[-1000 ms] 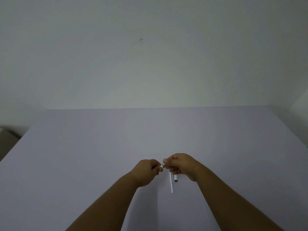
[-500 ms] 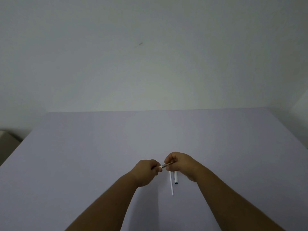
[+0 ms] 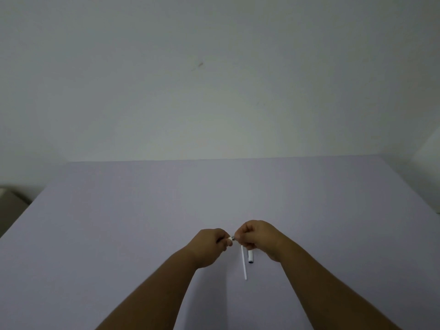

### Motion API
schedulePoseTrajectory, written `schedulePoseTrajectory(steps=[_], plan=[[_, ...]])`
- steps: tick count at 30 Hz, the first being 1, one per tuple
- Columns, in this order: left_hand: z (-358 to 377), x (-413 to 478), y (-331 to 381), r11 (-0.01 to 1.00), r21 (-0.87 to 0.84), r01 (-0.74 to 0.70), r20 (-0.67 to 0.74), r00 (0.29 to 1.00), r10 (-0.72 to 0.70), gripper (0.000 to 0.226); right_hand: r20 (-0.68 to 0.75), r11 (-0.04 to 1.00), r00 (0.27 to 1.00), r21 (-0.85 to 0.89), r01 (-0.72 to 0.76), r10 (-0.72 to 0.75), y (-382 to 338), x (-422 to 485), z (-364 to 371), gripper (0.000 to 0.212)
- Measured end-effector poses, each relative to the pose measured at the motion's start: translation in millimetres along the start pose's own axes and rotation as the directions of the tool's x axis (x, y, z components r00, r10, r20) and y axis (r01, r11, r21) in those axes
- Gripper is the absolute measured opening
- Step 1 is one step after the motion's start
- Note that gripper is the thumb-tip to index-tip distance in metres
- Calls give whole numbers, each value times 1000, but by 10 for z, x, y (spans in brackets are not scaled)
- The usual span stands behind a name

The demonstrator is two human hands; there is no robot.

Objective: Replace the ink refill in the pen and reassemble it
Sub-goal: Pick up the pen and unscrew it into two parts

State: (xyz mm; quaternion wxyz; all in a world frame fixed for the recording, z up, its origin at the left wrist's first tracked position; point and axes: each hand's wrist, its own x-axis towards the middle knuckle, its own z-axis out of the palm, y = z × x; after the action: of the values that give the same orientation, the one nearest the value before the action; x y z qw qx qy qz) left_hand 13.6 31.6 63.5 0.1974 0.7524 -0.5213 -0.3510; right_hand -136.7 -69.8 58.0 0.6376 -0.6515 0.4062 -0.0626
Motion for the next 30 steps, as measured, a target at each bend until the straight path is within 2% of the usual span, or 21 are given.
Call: schedulePoseTrajectory(steps=[3,5,7,9,12,14,16,17,18,21,26,30], plan=[[2,-12,11,1000,-22,8,0,1000,-8,26,17,999,999,29,29,-29,7,6,9,16],[-7,-14,8,1000,-17,4,-4,1000,-4,26,32,996,999,85,-12,10,-8,-11,21,10],[-11,-19,12,1000,-14,-2,-4,1000,2,26,6,998,1000,56,-28,28,-12,-21,19,15],[-3,-24,19,1000,-14,-3,-1,1000,3,27,-10,1000,1000,18,2,-2,2,-22,13,3],[7,-32,25,1000,-1,-4,-1,1000,4,27,29,996,999,89,21,-24,8,-23,3,18],[4,-36,20,1000,-5,-1,-2,1000,1,27,41,992,999,123,-38,33,-4,-46,10,9],[-3,-39,20,1000,-25,10,0,1000,-10,26,-2,992,998,104,-68,68,2,-47,0,15],[-7,-43,19,999,-40,20,4,1000,-20,26,-30,993,998,112,-47,51,6,-44,-2,11],[-8,-44,19,998,-60,30,7,1000,-30,26,-57,989,998,145,-21,29,5,-44,-2,4],[-11,-53,18,989,-133,62,9,998,-61,26,-119,958,993,282,43,-10,-13,-34,-22,13],[-9,-75,45,944,-314,98,29,995,-93,15,-160,870,987,489,67,13,-87,-14,-26,14],[-18,-70,63,911,-398,110,35,994,-104,21,-234,780,971,617,103,57,-144,41,-28,8]])
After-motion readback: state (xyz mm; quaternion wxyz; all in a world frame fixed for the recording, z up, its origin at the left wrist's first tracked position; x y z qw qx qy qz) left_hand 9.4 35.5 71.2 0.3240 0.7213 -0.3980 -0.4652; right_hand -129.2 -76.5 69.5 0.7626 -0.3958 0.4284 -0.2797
